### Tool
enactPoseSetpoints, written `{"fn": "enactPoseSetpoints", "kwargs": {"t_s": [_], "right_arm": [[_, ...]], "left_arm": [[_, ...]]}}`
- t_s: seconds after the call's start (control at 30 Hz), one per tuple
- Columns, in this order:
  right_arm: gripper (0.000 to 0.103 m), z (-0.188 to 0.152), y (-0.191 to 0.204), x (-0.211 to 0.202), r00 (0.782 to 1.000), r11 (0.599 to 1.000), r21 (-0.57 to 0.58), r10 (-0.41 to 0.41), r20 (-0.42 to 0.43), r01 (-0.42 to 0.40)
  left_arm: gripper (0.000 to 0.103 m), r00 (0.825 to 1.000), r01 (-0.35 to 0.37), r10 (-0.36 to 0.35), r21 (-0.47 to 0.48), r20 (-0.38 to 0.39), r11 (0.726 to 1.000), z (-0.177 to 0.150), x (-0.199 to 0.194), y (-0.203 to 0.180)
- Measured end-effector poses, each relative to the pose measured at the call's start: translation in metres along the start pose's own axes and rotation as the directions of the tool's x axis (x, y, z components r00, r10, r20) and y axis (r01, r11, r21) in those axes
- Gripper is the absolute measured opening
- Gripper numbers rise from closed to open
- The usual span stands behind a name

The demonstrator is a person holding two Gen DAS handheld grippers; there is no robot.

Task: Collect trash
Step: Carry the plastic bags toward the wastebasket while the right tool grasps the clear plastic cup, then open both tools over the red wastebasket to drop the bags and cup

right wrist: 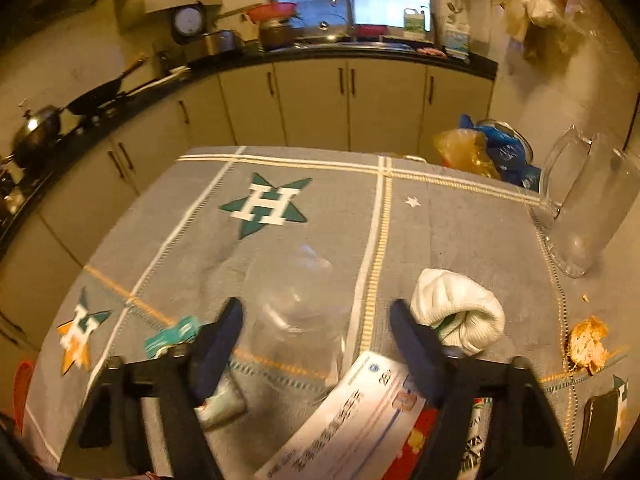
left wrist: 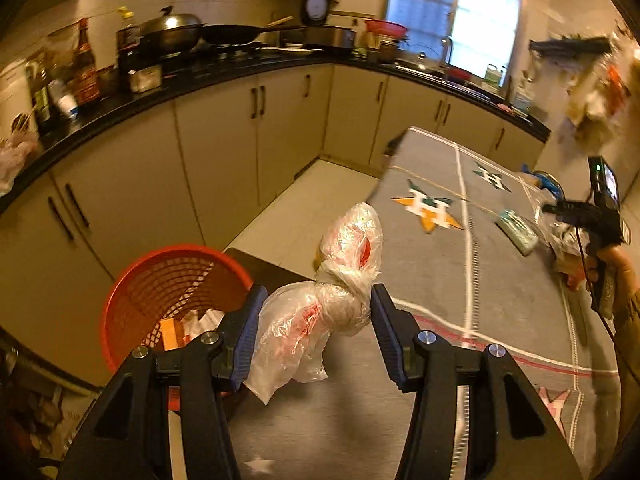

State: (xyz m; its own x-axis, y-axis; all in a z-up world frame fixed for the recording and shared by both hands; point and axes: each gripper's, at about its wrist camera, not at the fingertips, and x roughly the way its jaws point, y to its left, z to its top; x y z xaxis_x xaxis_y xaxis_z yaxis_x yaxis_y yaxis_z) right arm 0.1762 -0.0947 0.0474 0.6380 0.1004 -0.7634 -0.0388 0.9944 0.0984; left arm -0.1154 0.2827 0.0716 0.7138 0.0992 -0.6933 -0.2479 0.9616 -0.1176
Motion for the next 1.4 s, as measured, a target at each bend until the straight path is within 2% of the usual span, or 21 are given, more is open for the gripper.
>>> {"fn": "enactPoseSetpoints", "kwargs": {"t_s": [0.03,0.17,0.3,0.43,0.67,0.87,1.0,1.17,1.27,1.4], "right_arm": [[0.024,-0.001,-0.002,0.004,1.000,1.000,0.013,0.006,-0.021,-0.006],[0.019,-0.006,0.000,0.002,1.000,1.000,0.028,0.004,-0.008,-0.004],[0.018,-0.011,0.007,-0.026,0.999,1.000,0.023,0.001,0.046,-0.002],[0.018,-0.012,0.012,-0.066,0.994,0.999,0.026,0.034,0.099,-0.037],[0.019,-0.038,0.053,-0.127,0.978,0.987,-0.046,0.161,0.131,-0.156],[0.019,-0.070,0.112,-0.145,0.955,0.953,-0.130,0.284,0.084,-0.272],[0.019,-0.092,0.159,-0.143,0.927,0.915,-0.169,0.374,0.014,-0.367],[0.019,-0.117,0.226,-0.129,0.875,0.850,-0.209,0.471,-0.109,-0.484],[0.019,-0.129,0.267,-0.117,0.845,0.813,-0.230,0.505,-0.177,-0.534],[0.019,-0.142,0.312,-0.102,0.815,0.778,-0.248,0.530,-0.235,-0.578]], "left_arm": [[0.051,1.000,0.000,0.000,-0.010,-0.001,1.000,0.000,0.001,0.004],[0.051,1.000,0.001,-0.002,-0.048,-0.011,0.999,-0.002,0.008,0.013],[0.051,1.000,-0.011,0.011,-0.051,-0.003,0.999,-0.006,0.005,0.017],[0.051,0.999,-0.037,0.038,-0.057,0.017,0.998,-0.011,-0.005,0.023],[0.051,0.992,-0.118,0.121,-0.083,0.029,0.990,-0.028,-0.022,0.047],[0.051,0.981,-0.192,0.194,-0.154,0.001,0.969,-0.046,-0.032,0.097],[0.051,0.970,-0.242,0.243,-0.188,-0.019,0.952,-0.056,-0.034,0.127],[0.051,0.967,-0.254,0.250,-0.226,-0.050,0.940,-0.064,-0.025,0.156],[0.051,0.967,-0.254,0.246,-0.196,-0.065,0.947,-0.063,-0.012,0.161],[0.051,0.962,-0.270,0.262,-0.136,-0.074,0.953,-0.054,0.008,0.163]]}}
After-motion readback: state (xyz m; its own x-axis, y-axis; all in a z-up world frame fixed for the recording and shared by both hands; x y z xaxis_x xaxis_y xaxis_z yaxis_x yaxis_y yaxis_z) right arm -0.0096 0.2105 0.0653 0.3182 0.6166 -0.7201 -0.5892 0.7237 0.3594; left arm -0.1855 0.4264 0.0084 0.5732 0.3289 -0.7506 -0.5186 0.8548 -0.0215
